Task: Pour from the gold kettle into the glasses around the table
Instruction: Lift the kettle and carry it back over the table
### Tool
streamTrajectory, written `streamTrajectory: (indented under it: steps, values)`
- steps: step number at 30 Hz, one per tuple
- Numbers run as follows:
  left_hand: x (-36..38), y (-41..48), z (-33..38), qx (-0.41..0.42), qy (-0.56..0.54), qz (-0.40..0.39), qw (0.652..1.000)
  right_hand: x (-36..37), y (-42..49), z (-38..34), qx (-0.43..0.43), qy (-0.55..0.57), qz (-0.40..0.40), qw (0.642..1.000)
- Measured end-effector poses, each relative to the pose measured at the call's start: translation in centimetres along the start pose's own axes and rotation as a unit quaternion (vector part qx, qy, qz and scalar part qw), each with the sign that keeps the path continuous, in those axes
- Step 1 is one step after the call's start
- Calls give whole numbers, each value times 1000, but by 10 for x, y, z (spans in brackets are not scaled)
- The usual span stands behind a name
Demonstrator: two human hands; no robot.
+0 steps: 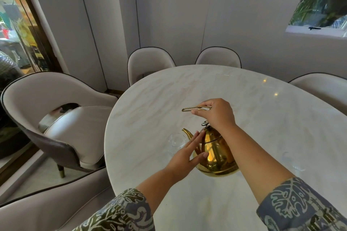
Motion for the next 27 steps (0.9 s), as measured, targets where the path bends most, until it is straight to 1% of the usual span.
streamTrajectory:
  steps: [7,11,15,21,27]
  values:
    - [-2,-4,1,26,26,-6,999,-10,-11,15,24,99,45,994]
    - [-3,-6,11,43,64,14,997,-24,-15,22,37,156,71,985]
    - [0,0,20,54,70,38,995,-40,-15,29,49,204,92,973]
    - [2,23,48,83,58,40,994,-70,-2,40,58,264,124,955]
    - [1,64,72,88,72,32,993,-89,27,56,75,309,127,940]
Point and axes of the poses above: each hand's wrist, its own y-axis towards the middle knuckle, its own x-axis out of the palm, z = x × y, the point moved 3 cm from there along y, towards the middle knuckle, and after that the axes turned 4 degrees about z, right-handed, at the moved point
